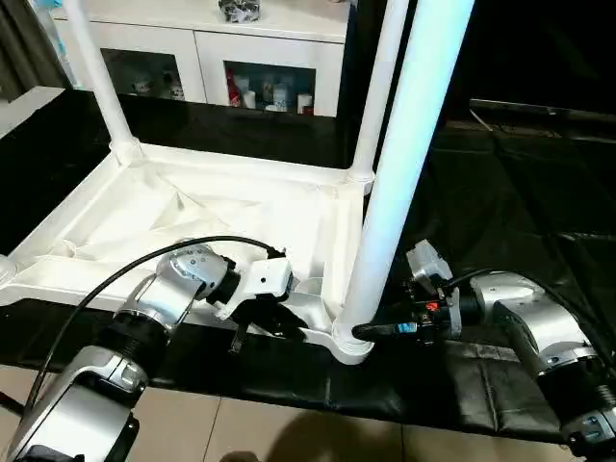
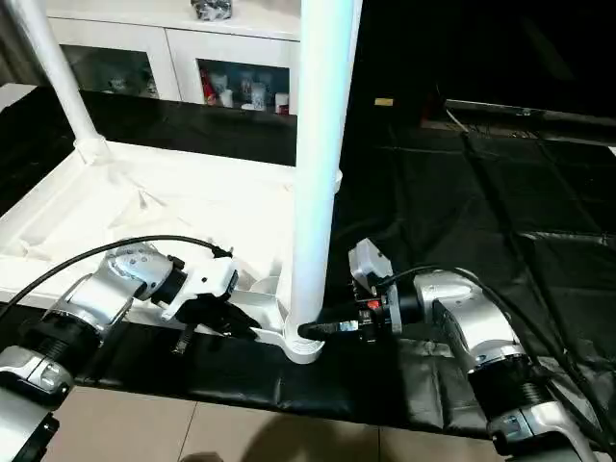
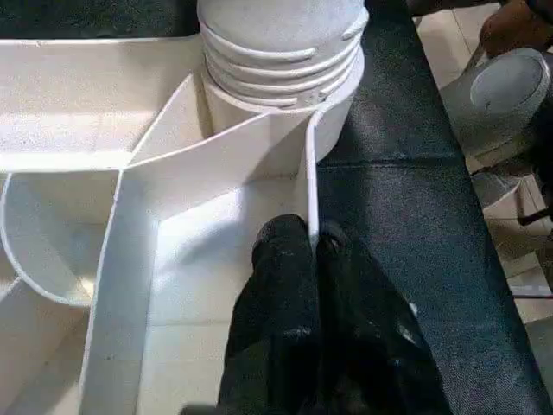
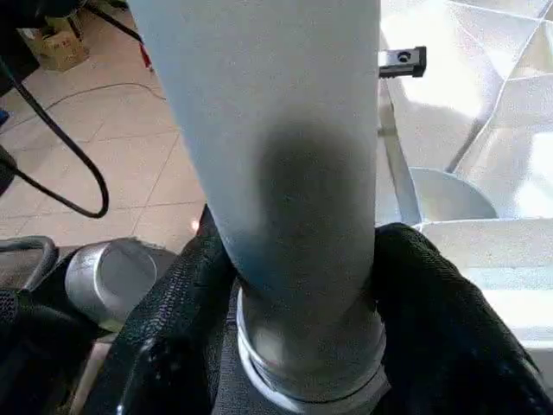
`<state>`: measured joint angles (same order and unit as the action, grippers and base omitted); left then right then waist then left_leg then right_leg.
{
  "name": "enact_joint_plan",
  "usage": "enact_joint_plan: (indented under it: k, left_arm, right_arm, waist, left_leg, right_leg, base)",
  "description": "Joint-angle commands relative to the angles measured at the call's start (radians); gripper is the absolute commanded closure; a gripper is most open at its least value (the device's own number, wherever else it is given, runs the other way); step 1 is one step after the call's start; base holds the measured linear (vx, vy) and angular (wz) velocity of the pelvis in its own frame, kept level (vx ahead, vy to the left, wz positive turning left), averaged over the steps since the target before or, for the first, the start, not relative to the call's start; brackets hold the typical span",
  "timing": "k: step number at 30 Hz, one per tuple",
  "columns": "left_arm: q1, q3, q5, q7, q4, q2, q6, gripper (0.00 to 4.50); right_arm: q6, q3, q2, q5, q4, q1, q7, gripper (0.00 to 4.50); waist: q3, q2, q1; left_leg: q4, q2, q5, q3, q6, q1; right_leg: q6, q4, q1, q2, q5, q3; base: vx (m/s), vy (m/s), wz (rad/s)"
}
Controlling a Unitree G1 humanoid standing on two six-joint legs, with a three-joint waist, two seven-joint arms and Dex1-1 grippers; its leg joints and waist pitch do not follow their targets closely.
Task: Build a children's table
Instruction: Rotate leg to tighten
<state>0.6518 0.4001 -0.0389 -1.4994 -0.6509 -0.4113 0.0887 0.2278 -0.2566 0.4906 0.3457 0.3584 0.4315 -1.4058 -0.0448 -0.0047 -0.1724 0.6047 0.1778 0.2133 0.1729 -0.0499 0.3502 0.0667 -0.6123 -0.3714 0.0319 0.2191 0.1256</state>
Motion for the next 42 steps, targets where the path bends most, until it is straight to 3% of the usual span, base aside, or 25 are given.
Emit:
enact_joint_plan:
  k: [1, 6, 7, 8, 9, 10, 14, 15, 16, 18, 20, 22, 25, 30, 31, 33, 36, 37, 38, 42]
  left_arm:
    - [0.002, 0.02, 0.006, -0.028, 0.024, 0.018, -0.019, 4.5]
    - [0.023, -0.02, 0.02, 0.058, 0.0, 0.053, -0.102, 4.5]
    - [0.044, -0.04, 0.015, 0.121, -0.024, 0.073, -0.142, 4.5]
    - [0.053, -0.05, 0.017, 0.145, -0.034, 0.083, -0.162, 4.5]
    - [0.059, -0.057, 0.02, 0.161, -0.038, 0.09, -0.176, 4.5]
    - [0.071, -0.074, 0.027, 0.197, -0.045, 0.106, -0.21, 4.5]
    - [0.099, -0.104, 0.03, 0.285, -0.053, 0.14, -0.286, 4.5]
    - [0.107, -0.113, 0.027, 0.315, -0.057, 0.151, -0.305, 4.5]
    - [0.118, -0.125, 0.024, 0.357, -0.065, 0.167, -0.33, 4.5]
    - [0.134, -0.14, 0.021, 0.415, -0.083, 0.191, -0.357, 4.5]
    - [0.155, -0.157, 0.019, 0.489, -0.113, 0.221, -0.375, 4.5]
    - [0.176, -0.176, 0.022, 0.557, -0.139, 0.247, -0.383, 4.5]
    - [0.201, -0.184, 0.003, 0.646, -0.173, 0.271, -0.36, 4.5]
    - [0.201, -0.167, -0.032, 0.662, -0.188, 0.262, -0.316, 4.5]
    - [0.2, -0.164, -0.037, 0.661, -0.192, 0.259, -0.309, 4.5]
    - [0.196, -0.158, -0.043, 0.653, -0.2, 0.245, -0.292, 4.5]
    - [0.189, -0.145, -0.054, 0.624, -0.214, 0.213, -0.252, 4.5]
    - [0.186, -0.143, -0.056, 0.618, -0.214, 0.207, -0.243, 4.5]
    - [0.182, -0.141, -0.059, 0.6, -0.218, 0.187, -0.225, 4.5]
    - [0.164, -0.133, -0.061, 0.523, -0.215, 0.139, -0.166, 4.5]
  right_arm:
    - [0.001, -0.002, 0.001, -0.004, -0.001, 0.0, -0.012, 2.33]
    - [0.038, 0.018, -0.014, 0.025, -0.056, -0.053, 0.014, 2.5]
    - [0.049, 0.035, -0.033, 0.03, -0.098, -0.095, 0.079, 2.51]
    - [0.05, 0.043, -0.044, 0.029, -0.115, -0.114, 0.117, 2.51]
    - [0.054, 0.049, -0.058, 0.022, -0.125, -0.125, 0.158, 2.51]
    - [0.064, 0.064, -0.089, 0.005, -0.147, -0.151, 0.254, 2.52]
    - [0.104, 0.093, -0.195, -0.023, -0.157, -0.168, 0.462, 2.54]
    - [0.107, 0.099, -0.226, -0.032, -0.154, -0.165, 0.505, 2.54]
    - [0.111, 0.098, -0.265, -0.054, -0.135, -0.15, 0.56, 2.55]
    - [0.116, 0.101, -0.313, -0.092, -0.083, -0.111, 0.652, 2.55]
    - [0.14, 0.13, -0.375, -0.11, -0.011, -0.055, 0.778, 2.55]
    - [0.165, 0.161, -0.42, -0.114, 0.055, -0.007, 0.877, 2.56]
    - [0.14, 0.188, -0.466, -0.128, 0.126, 0.049, 0.978, 2.56]
    - [0.112, 0.19, -0.484, -0.168, 0.13, 0.058, 0.981, 2.56]
    - [0.103, 0.188, -0.481, -0.171, 0.128, 0.055, 0.977, 2.56]
    - [0.084, 0.189, -0.465, -0.168, 0.112, 0.038, 0.962, 1.86]
    - [0.065, 0.2, -0.421, -0.142, 0.066, -0.001, 0.901, 1.86]
    - [0.062, 0.202, -0.412, -0.137, 0.057, -0.008, 0.889, 1.53]
    - [0.058, 0.212, -0.383, -0.117, 0.032, -0.024, 0.845, 1.53]
    - [0.044, 0.216, -0.312, -0.091, -0.01, -0.052, 0.717, 1.14]
  waist:
    - [0.07, 0.005, 0.006]
    - [0.068, 0.005, 0.001]
    - [0.068, 0.013, 0.005]
    - [0.067, 0.01, 0.005]
    - [0.066, 0.01, 0.0]
    - [0.065, 0.007, 0.005]
    - [0.062, 0.006, 0.03]
    - [0.06, 0.015, 0.038]
    - [0.059, 0.012, 0.046]
    - [0.06, 0.02, 0.058]
    - [0.06, 0.021, 0.069]
    - [0.063, 0.024, 0.081]
    - [0.069, 0.019, 0.083]
    - [0.071, 0.019, 0.082]
    - [0.07, 0.019, 0.081]
    - [0.066, 0.02, 0.08]
    - [0.064, 0.018, 0.075]
    - [0.065, 0.019, 0.075]
    - [0.064, 0.012, 0.075]
    - [0.068, 0.01, 0.075]
  left_leg:
    - [-0.059, 0.084, 0.019, -0.03, 0.095, -0.003]
    - [-0.06, 0.087, 0.032, -0.03, 0.089, -0.008]
    - [-0.061, 0.087, 0.043, -0.031, 0.084, -0.006]
    - [-0.062, 0.089, 0.044, -0.029, 0.084, -0.009]
    - [-0.062, 0.09, 0.064, -0.028, 0.076, -0.02]
    - [-0.066, 0.087, 0.063, -0.031, 0.063, -0.01]
    - [-0.071, 0.077, 0.081, -0.034, 0.041, -0.004]
    - [-0.07, 0.078, 0.085, -0.032, 0.04, -0.003]
    - [-0.071, 0.075, 0.092, -0.034, 0.035, -0.003]
    - [-0.07, 0.069, 0.09, -0.036, 0.03, 0.001]
    - [-0.069, 0.068, 0.084, -0.035, 0.03, -0.002]
    - [-0.067, 0.07, 0.056, -0.036, 0.039, 0.002]
    - [-0.063, 0.071, 0.021, -0.035, 0.055, 0.002]
    - [-0.061, 0.074, -0.01, -0.034, 0.092, 0.004]
    - [-0.061, 0.073, -0.005, -0.033, 0.094, 0.004]
    - [-0.064, 0.075, 0.023, -0.033, 0.087, 0.002]
    - [-0.066, 0.076, 0.049, -0.031, 0.083, -0.002]
    - [-0.066, 0.077, 0.048, -0.032, 0.083, 0.0]
    - [-0.066, 0.074, 0.045, -0.032, 0.087, 0.004]
    - [-0.06, 0.068, 0.023, -0.03, 0.106, 0.009]
  right_leg:
    - [0.09, 0.069, 0.052, 0.145, 0.07, -0.083]
    - [0.095, 0.073, 0.051, 0.147, 0.087, -0.085]
    - [0.099, 0.074, 0.052, 0.144, 0.095, -0.082]
    - [0.093, 0.078, 0.05, 0.142, 0.094, -0.085]
    - [0.107, 0.08, 0.041, 0.148, 0.106, -0.088]
    - [0.105, 0.079, 0.052, 0.15, 0.124, -0.086]
    - [0.081, 0.092, 0.059, 0.151, 0.217, -0.08]
    - [0.082, 0.095, 0.054, 0.15, 0.221, -0.082]
    - [0.082, 0.099, 0.056, 0.15, 0.241, -0.08]
    - [0.082, 0.1, 0.06, 0.15, 0.252, -0.079]
    - [0.094, 0.101, 0.055, 0.147, 0.24, -0.078]
    - [0.112, 0.092, 0.057, 0.145, 0.173, -0.082]
    - [0.14, 0.078, 0.06, 0.148, 0.072, -0.086]
    - [0.153, 0.063, 0.06, 0.15, -0.058, -0.087]
    - [0.151, 0.064, 0.06, 0.15, -0.056, -0.088]
    - [0.145, 0.071, 0.059, 0.151, -0.006, -0.087]
    - [0.128, 0.077, 0.059, 0.15, 0.04, -0.089]
    - [0.128, 0.076, 0.06, 0.15, 0.039, -0.089]
    - [0.122, 0.076, 0.064, 0.15, 0.04, -0.088]
    - [0.114, 0.076, 0.062, 0.146, 0.034, -0.085]
  base:
    - [0.0, 0.0, 0.0]
    - [0.0, 0.0, 0.0]
    - [0.0, 0.0, 0.0]
    - [0.0, 0.0, 0.0]
    - [0.0, 0.0, 0.0]
    - [0.0, 0.0, 0.0]
    - [0.0, 0.0, 0.0]
    - [0.0, 0.0, 0.0]
    - [0.0, 0.0, 0.0]
    - [0.0, 0.0, 0.0]
    - [0.0, 0.0, 0.0]
    - [0.0, 0.0, 0.0]
    - [0.0, 0.0, 0.0]
    - [0.0, 0.0, 0.0]
    - [0.0, 0.0, 0.0]
    - [0.0, 0.0, 0.0]
    - [0.0, 0.0, 0.0]
    - [0.0, 0.0, 0.0]
    - [0.0, 0.0, 0.0]
    - [0.0, 0.0, 0.0]
